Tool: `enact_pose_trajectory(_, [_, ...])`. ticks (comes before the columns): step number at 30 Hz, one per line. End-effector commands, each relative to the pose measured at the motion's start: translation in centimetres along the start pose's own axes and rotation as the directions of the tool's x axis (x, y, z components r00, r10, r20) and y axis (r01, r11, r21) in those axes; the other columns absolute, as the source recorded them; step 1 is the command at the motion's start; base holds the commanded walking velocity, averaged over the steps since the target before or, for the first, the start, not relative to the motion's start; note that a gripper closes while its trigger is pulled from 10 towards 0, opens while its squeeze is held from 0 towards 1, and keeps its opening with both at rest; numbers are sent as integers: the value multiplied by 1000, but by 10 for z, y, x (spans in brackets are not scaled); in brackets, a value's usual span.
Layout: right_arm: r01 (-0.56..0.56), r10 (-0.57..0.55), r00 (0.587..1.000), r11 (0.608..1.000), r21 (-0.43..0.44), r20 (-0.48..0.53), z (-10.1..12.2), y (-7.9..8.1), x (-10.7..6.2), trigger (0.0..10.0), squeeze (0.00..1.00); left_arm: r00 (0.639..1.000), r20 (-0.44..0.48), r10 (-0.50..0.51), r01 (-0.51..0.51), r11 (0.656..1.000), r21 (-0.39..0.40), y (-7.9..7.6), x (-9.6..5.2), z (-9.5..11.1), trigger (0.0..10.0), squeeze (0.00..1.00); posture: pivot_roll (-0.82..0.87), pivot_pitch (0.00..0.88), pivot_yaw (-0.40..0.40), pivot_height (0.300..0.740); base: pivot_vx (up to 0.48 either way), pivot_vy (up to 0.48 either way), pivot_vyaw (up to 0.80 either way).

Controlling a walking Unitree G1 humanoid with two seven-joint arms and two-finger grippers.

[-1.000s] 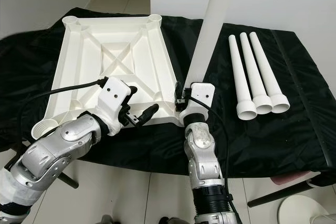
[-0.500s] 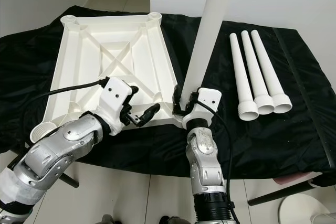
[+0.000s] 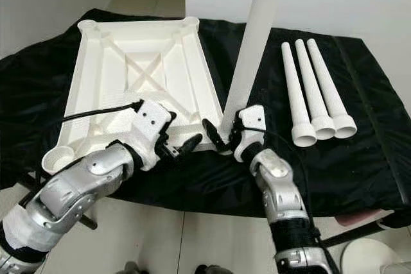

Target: Building children table

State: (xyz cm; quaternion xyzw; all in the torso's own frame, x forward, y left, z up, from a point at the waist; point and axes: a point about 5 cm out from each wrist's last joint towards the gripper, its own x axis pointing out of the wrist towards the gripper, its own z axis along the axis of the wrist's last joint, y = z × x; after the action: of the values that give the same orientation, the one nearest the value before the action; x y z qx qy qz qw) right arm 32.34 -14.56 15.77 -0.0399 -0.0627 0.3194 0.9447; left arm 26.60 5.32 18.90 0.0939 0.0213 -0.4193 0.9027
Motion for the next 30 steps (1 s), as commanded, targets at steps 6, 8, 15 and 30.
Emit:
enact_pose_trajectory(6, [-79, 79, 997, 996, -34, -17, 2, -7, 7, 10000, 0, 982, -20, -185, 186, 983, 13, -9, -1, 0, 10000, 0, 44, 77, -35, 740, 0, 0, 0])
enact_pose_trajectory(8, [-88, 87, 996, 995, -44, -27, 2, -10, 8, 8784, 0, 983, -21, -183, 183, 983, 13, -8, -1, 0, 10000, 0, 45, 75, -32, 740, 0, 0, 0])
enact_pose_trajectory(15, [-103, 101, 992, 994, -33, -74, -6, -16, 4, 0, 0, 983, -30, -182, 182, 983, 21, -8, -1, 0, 10000, 0, 52, 61, -35, 740, 0, 0, 0])
enact_pose_trajectory(30, [135, -128, 988, 988, 77, -85, -20, -11, -5, 10000, 0, 985, -34, -171, 172, 984, 32, -5, 0, -1, 10000, 0, 39, 40, -38, 740, 0, 0, 0])
